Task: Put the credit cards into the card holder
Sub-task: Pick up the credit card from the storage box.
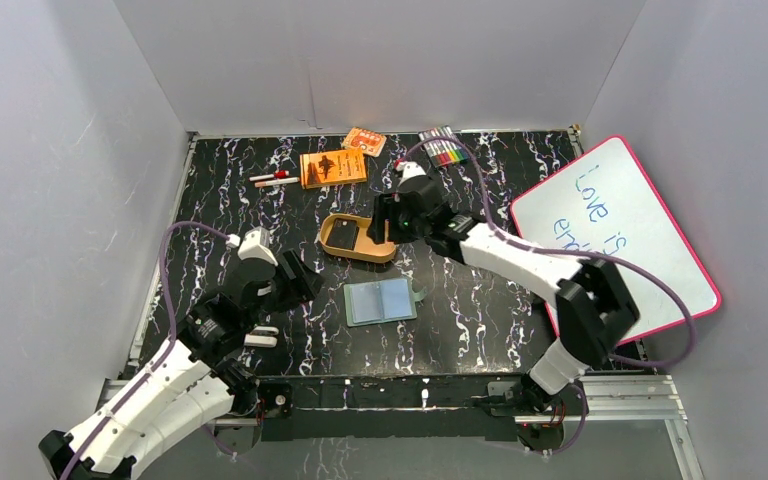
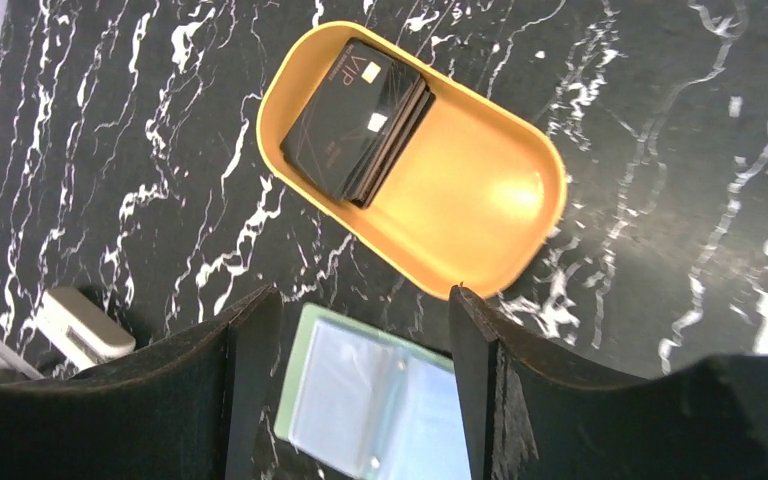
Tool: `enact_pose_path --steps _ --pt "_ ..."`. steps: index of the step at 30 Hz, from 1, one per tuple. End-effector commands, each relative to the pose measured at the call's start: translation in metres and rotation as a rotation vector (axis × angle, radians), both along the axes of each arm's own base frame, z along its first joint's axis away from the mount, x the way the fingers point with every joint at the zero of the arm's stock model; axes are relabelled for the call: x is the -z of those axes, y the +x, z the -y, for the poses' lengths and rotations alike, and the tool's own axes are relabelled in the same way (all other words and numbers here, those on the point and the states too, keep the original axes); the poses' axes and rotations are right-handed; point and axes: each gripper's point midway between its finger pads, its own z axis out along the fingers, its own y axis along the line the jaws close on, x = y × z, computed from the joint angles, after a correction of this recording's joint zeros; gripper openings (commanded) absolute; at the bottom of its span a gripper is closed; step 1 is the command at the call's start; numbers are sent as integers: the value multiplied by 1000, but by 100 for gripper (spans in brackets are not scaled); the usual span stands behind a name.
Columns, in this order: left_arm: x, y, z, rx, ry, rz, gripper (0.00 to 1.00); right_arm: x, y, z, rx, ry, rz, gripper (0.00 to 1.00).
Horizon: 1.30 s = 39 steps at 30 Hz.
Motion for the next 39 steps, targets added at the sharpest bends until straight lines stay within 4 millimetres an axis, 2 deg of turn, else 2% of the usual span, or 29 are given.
enact_pose_path --steps 1,7,11,17,30,39 --pt "-18 5 -13 -59 28 38 70 -10 42 -34 118 93 24 72" --pt "-25 8 -20 -77 76 48 74 15 75 -60 196 109 -20 74" --pt "-22 6 -27 -99 92 42 76 37 83 -66 255 104 -88 74" --pt "-22 3 -34 -124 75 70 79 52 82 -76 277 112 -126 74" --pt "-26 1 -44 -144 99 93 80 73 72 -104 181 74 -136 72" --pt "-25 1 -45 -148 101 88 80 95 74 -88 266 -16 -160 69"
